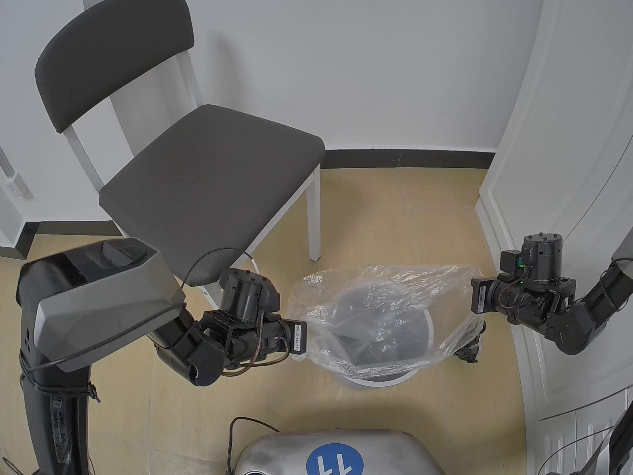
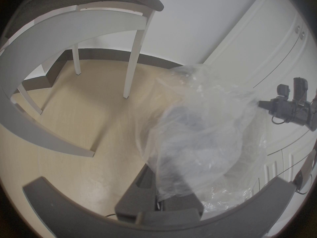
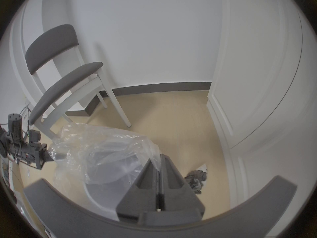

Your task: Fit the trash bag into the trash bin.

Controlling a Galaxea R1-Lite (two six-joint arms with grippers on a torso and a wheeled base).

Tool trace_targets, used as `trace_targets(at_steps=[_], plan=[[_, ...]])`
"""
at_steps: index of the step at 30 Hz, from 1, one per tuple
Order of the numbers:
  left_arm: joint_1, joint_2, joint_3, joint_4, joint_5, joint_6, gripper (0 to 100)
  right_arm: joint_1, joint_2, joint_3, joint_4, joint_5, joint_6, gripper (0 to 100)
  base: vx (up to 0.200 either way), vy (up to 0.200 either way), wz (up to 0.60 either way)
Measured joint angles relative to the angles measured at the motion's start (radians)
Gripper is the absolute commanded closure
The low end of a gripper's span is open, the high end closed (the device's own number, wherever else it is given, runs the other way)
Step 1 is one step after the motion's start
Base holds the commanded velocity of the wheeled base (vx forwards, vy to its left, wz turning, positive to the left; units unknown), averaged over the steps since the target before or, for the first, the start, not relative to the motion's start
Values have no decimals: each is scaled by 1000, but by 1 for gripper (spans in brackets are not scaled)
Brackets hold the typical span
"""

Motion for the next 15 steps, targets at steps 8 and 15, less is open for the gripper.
trace_targets(at_steps=[8,15], plan=[[7,-15,9,21,0,18,100,0,-38,43,20,0,-69,100,0,0,0],[-6,-14,11,93,-18,22,100,25,-19,81,20,0,-116,100,0,0,0]])
